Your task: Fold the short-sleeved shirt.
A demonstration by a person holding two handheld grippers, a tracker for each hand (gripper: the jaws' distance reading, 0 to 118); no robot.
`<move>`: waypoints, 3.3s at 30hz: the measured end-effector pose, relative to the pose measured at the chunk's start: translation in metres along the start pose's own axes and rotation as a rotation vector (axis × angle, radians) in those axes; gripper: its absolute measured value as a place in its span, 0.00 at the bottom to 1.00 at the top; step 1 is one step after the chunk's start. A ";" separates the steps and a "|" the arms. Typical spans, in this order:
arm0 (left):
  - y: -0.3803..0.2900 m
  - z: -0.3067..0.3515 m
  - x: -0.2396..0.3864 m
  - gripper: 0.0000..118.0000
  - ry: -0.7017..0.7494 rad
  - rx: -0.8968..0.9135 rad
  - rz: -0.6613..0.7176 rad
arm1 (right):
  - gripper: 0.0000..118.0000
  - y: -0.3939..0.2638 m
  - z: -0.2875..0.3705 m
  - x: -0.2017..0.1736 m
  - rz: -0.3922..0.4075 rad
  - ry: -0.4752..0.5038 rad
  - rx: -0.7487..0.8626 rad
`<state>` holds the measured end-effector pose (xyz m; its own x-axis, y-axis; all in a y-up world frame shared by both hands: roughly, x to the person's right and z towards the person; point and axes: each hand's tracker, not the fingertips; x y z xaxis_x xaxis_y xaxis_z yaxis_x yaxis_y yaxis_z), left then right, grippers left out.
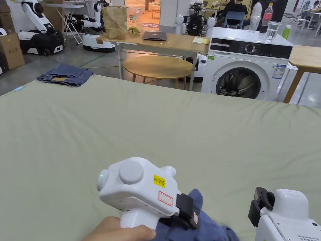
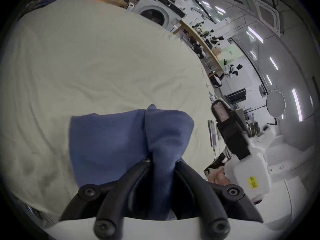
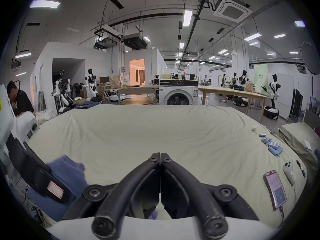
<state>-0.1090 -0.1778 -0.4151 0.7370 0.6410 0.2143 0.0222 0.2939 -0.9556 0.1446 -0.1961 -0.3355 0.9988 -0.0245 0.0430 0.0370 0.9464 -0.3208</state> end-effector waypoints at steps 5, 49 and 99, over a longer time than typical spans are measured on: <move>-0.004 -0.051 0.004 0.05 0.017 -0.044 0.039 | 0.00 -0.003 0.000 0.007 -0.010 -0.012 -0.014; -0.010 -0.053 -0.005 0.00 -0.119 0.115 -0.140 | 0.00 0.000 0.006 0.020 -0.033 -0.055 0.009; -0.087 0.064 -0.102 0.00 0.369 0.685 -0.242 | 0.00 -0.083 -0.015 -0.032 0.011 0.078 -0.361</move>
<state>-0.2296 -0.2236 -0.3405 0.9424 0.2644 0.2047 -0.1205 0.8396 -0.5297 0.1098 -0.2782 -0.3244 0.9982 -0.0524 -0.0303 0.0213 0.7722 -0.6350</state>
